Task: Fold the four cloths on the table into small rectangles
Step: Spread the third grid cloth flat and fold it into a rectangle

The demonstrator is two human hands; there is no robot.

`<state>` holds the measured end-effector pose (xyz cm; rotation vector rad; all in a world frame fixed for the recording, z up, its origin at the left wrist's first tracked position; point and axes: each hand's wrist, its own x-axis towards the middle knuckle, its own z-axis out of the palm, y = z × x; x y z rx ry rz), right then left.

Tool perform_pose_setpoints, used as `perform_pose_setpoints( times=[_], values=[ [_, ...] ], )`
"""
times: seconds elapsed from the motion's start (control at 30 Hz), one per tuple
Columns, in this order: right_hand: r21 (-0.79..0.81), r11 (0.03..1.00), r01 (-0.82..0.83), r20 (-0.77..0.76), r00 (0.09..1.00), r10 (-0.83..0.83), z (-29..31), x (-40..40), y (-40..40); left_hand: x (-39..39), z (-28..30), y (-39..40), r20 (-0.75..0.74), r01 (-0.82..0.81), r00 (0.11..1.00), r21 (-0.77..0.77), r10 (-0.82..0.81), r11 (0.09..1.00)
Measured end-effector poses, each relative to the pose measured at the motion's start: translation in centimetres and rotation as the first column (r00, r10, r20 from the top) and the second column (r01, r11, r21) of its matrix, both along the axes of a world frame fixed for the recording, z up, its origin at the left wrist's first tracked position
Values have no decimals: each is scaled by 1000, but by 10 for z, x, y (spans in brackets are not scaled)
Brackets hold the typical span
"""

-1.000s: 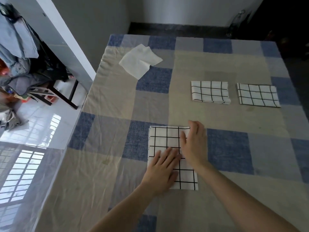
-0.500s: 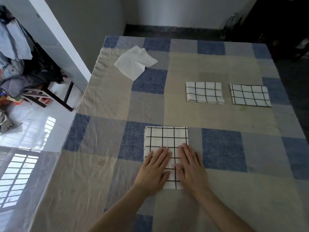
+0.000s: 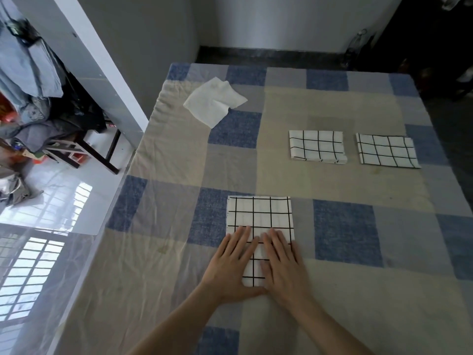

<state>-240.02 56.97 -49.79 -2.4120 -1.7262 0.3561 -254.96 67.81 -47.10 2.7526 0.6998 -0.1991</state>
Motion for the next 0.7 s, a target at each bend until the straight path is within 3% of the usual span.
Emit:
perform_pose_setpoints(
  times=[0.3,0.4,0.5,0.57,0.6,0.7],
  values=[
    [-69,991,118,90,990,-111,7,37,-23,-29,-3,11,-63,-50,997,41,52,998],
    [-37,981,189,4,982,-189,19,27,-12,-29,-2,14,-99,-37,994,29,40,999],
    [2,945,327,-206,925,-320,37,22,9,-27,-3,15,-156,-34,987,7,34,999],
    [-38,866,499,-415,781,-468,38,29,26,-25,-2,15,-172,-38,984,-2,37,999],
    [-87,809,581,-534,659,-530,40,33,34,-24,0,15,-177,-31,984,-4,29,1000],
    [-225,686,692,-714,363,-599,49,44,51,-20,4,15,-234,-23,972,-18,18,1000]
  ],
)
